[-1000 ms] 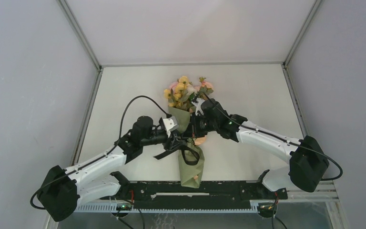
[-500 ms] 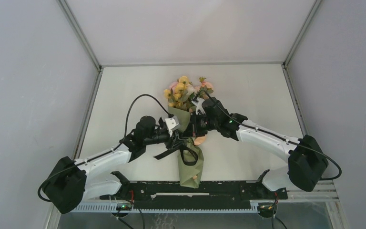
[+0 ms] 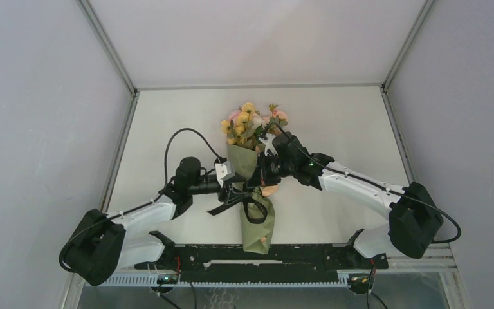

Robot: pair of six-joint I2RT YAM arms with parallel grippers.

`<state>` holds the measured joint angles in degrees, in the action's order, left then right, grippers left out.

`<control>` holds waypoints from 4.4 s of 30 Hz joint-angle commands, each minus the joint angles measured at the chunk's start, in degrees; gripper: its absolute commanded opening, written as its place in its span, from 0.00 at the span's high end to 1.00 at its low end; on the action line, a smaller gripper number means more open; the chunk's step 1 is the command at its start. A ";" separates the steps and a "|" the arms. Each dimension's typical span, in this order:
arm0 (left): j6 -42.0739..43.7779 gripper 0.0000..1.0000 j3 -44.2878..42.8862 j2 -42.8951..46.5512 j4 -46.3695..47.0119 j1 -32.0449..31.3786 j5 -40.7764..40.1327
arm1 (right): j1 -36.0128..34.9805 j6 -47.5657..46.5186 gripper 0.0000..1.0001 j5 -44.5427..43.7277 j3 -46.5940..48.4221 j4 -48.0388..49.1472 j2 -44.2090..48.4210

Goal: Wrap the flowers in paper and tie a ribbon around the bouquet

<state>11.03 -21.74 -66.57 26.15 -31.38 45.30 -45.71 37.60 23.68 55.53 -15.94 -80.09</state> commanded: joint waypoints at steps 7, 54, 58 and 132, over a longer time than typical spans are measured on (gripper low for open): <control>-5.80 0.97 0.34 -1.58 9.75 -3.58 -4.45 | 0.70 0.03 0.96 2.61 0.41 2.57 0.45; -15.52 1.00 1.08 -3.17 5.70 -0.61 -15.57 | -27.53 -82.04 0.39 -3.22 7.67 -1.85 -17.27; -15.08 1.00 0.41 -3.89 5.80 -0.53 -15.44 | -28.07 -82.17 0.39 -3.41 9.16 -3.74 -20.04; -3.50 1.00 6.18 3.02 9.64 0.71 -5.02 | 10.35 -36.04 0.30 11.93 2.76 -29.65 12.51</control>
<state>3.99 -16.51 -65.65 32.60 -30.63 38.09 -41.39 13.56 30.92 52.69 -32.51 -69.97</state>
